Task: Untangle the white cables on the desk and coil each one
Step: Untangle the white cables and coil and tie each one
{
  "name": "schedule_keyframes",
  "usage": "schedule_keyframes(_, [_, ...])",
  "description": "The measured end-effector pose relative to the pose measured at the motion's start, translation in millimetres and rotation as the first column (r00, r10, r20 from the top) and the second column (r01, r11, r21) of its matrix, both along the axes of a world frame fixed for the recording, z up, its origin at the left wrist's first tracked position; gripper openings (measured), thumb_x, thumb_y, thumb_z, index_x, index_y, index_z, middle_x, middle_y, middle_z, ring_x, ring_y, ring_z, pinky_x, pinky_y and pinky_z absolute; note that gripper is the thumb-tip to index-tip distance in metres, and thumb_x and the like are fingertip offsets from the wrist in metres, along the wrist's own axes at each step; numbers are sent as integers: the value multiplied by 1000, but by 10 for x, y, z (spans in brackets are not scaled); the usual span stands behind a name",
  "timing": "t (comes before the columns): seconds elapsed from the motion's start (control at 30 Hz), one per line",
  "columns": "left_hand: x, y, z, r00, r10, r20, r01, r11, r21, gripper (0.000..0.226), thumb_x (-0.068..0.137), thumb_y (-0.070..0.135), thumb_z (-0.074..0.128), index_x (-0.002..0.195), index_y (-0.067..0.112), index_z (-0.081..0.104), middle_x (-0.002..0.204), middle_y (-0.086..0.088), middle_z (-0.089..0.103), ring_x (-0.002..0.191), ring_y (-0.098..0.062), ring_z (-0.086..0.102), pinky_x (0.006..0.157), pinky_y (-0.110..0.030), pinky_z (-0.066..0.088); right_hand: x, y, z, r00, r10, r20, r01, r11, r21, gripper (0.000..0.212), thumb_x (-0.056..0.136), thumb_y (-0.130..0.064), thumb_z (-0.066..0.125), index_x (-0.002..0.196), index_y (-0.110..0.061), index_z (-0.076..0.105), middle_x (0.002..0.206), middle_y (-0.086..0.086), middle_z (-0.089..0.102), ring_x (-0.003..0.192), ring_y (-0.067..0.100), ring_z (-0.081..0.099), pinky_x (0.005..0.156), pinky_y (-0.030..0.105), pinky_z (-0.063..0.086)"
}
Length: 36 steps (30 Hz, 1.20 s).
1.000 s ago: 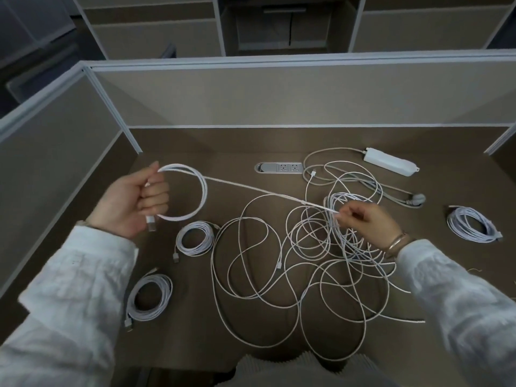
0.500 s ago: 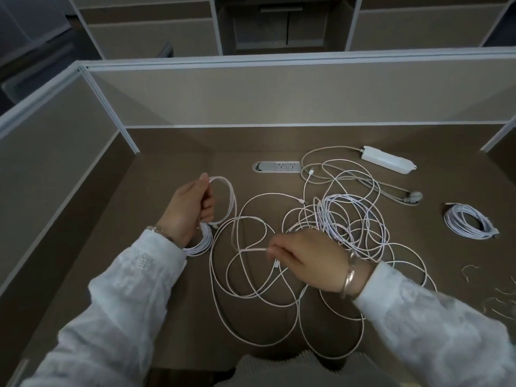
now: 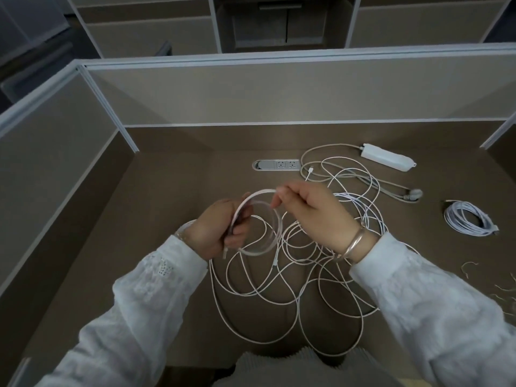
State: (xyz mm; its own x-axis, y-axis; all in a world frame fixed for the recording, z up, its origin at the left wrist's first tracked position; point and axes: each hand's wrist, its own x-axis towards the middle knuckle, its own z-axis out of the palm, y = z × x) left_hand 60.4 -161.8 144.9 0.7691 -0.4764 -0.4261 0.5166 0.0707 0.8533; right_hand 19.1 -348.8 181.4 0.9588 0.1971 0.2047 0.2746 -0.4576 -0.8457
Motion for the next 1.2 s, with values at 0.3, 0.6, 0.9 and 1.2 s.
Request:
schedule_keyframes(0.3, [-22,38,86,899,-376,-224,263,874,-408,45,98,37,34,59,18,45,47,8,20,35,-8,14,32,-19,17,166,-153,-238,990,-120,-70,126,989,78,27,97,-23,49,75,-19,64,43,-13,43,42,3,37,47,14,28])
schedule_keyframes(0.6, [192,541,324,991,78,-110,-98,977,-187,42,94,36,40,55,22,37,48,10,15,39,-7,4,29,-17,13,159,-683,-884,965,-2,-262,1,1000,-4,22,86,-16,68,69,-12,55,57,-1,43,54,10,43,61,26,41])
schedule_keyframes(0.9, [376,1157,401,907,421,-29,-409,859,-308,44,93,33,40,50,24,40,55,9,9,41,-9,6,32,-19,20,137,-1072,-1071,975,-98,-199,85,994,-75,14,81,-17,70,76,-8,61,57,3,60,53,16,55,61,35,49])
schedule_keyframes(1.2, [345,723,152,812,534,235,-552,834,14,44,104,37,35,63,20,31,48,7,24,37,-7,17,37,-20,14,-112,-495,-687,996,81,-44,-93,883,-461,17,91,-34,54,80,-23,62,63,-5,62,60,16,58,62,33,48])
